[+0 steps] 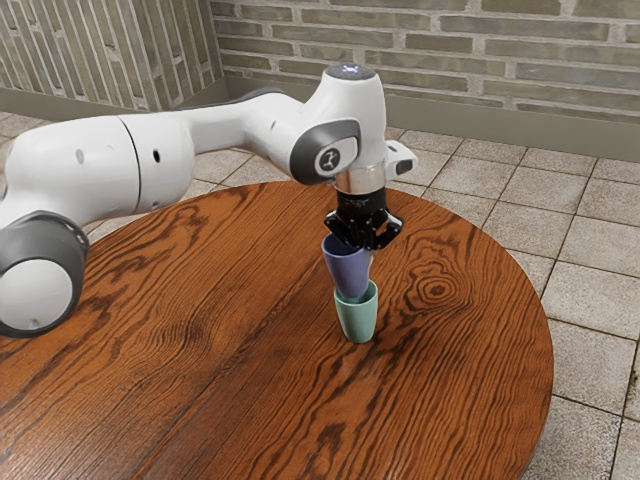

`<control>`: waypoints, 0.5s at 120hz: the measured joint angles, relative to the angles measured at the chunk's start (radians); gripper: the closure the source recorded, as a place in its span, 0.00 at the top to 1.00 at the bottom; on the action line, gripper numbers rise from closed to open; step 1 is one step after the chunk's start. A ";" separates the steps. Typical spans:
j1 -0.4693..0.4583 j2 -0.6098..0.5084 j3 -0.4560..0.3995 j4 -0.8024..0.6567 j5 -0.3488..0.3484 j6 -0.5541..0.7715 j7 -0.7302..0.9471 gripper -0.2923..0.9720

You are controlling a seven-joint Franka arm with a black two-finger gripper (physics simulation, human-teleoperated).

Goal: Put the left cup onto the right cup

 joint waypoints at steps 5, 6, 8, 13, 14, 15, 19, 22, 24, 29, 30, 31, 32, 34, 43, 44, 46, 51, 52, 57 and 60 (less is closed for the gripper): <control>0.000 0.001 0.000 0.000 0.000 0.001 -0.001 0.15; 0.000 0.002 0.000 0.000 0.000 0.001 -0.001 0.15; 0.000 0.003 0.000 0.000 0.000 0.002 -0.001 0.15; 0.000 0.004 0.000 0.000 -0.001 0.003 -0.002 0.15; 0.000 0.004 0.000 0.000 -0.001 0.004 -0.002 0.15; 0.000 0.004 0.000 0.000 -0.001 0.004 -0.002 0.15; 0.000 0.006 0.000 0.000 -0.001 0.005 -0.002 0.15; 0.000 0.008 0.000 0.000 -0.001 0.006 -0.003 0.15; 0.000 0.009 0.000 0.000 -0.001 0.006 -0.003 0.15; 0.000 0.011 0.000 0.000 -0.001 0.007 -0.004 0.15; 0.000 0.011 0.000 0.000 -0.001 0.007 -0.004 0.15; 0.000 0.012 0.000 0.000 -0.001 0.007 -0.004 0.15; 0.000 0.012 0.000 0.000 -0.001 0.008 -0.004 0.15; 0.001 0.013 0.000 0.000 -0.002 0.008 -0.004 0.15; 0.001 0.017 0.000 0.000 -0.002 0.009 -0.005 0.15; 0.001 0.017 0.000 0.000 -0.002 0.009 -0.005 0.15; 0.001 0.017 0.000 -0.001 -0.002 0.009 -0.005 0.15; 0.001 0.018 0.000 -0.001 -0.002 0.010 -0.006 0.15; 0.001 0.018 0.000 -0.001 -0.002 0.010 -0.006 0.15; 0.002 0.018 0.000 -0.001 -0.002 0.011 -0.006 0.15; 0.002 0.019 0.000 -0.002 -0.002 0.011 -0.006 0.15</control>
